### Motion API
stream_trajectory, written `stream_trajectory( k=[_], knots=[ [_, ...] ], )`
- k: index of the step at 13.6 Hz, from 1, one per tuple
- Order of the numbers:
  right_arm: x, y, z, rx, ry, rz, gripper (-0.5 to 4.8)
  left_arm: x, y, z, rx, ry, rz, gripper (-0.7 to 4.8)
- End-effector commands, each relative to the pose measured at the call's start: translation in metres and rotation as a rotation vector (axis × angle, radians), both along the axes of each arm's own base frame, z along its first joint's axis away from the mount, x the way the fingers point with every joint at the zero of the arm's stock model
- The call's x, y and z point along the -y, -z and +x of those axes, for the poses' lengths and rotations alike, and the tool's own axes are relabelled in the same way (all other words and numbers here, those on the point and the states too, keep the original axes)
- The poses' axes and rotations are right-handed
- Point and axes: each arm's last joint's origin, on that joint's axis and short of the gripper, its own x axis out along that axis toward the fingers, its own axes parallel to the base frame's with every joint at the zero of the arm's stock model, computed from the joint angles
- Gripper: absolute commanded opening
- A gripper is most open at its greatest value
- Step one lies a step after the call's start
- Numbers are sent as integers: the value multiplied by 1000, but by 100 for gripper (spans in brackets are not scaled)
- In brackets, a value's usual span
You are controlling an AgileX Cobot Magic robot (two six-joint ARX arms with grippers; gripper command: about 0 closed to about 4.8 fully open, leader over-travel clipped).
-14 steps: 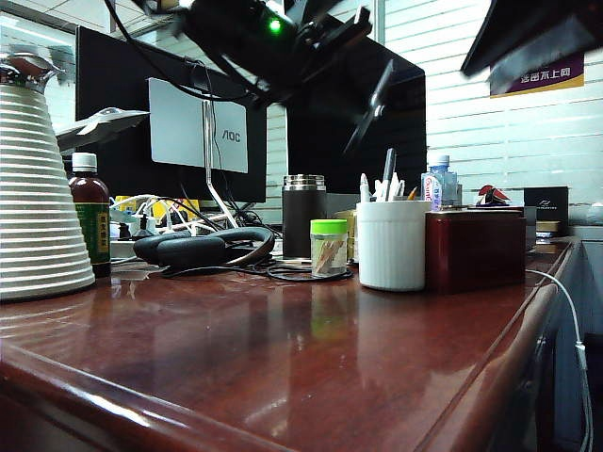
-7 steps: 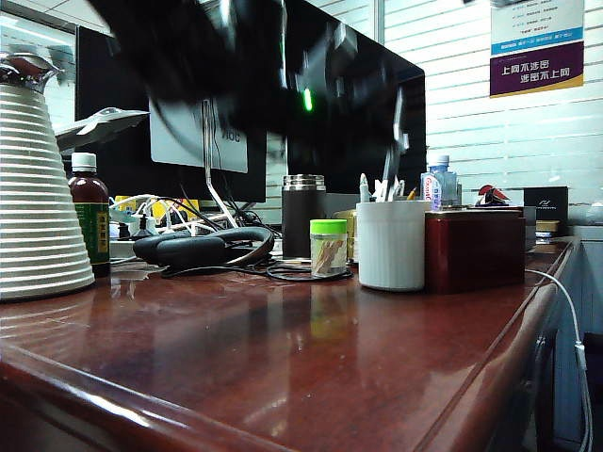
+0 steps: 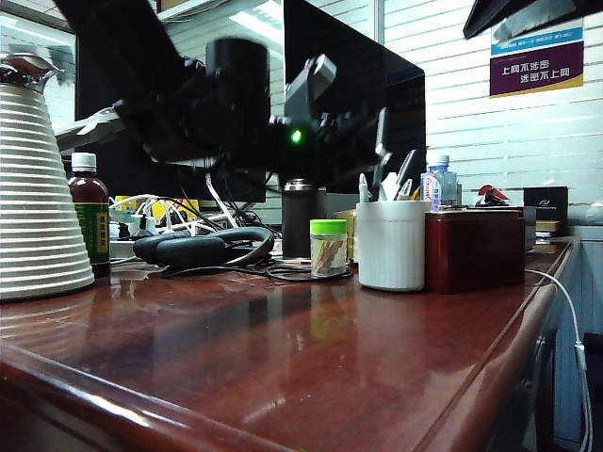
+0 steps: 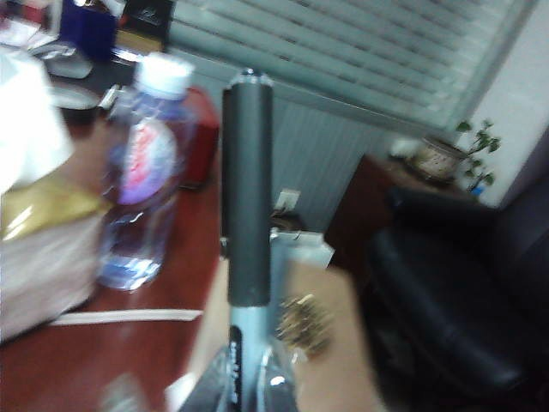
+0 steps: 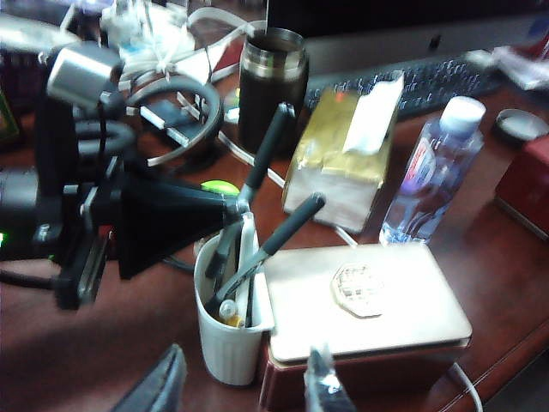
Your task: Pick up all the pens on the desk and put them into the pen holder one by one.
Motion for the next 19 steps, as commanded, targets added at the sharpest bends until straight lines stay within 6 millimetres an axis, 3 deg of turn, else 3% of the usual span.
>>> stream_trajectory(
  k=[1, 4, 5, 6, 7, 8, 19],
  knots=[
    [-2, 1, 4, 2, -3, 8, 188, 2, 10, 1, -13, 31, 39, -6],
    [-2, 1, 4, -2, -3, 6, 188, 3, 14, 0, -49, 62, 62, 12],
    [-2, 1, 4, 1, -3, 7, 188, 4, 14, -2, -47, 135, 60, 135],
    [-2, 1, 4, 0, -3, 7, 188, 4, 13, -3, -46, 143, 60, 137],
    [-2, 1, 4, 0, -3, 7, 188, 4, 12, -3, -39, 151, 55, 225],
    [-2, 1, 4, 0, -3, 7, 188, 4, 11, -3, -36, 150, 47, 244],
    [-2, 4, 3, -28, -3, -4, 188, 4, 12, -4, 56, 226, 105, 248]
  ],
)
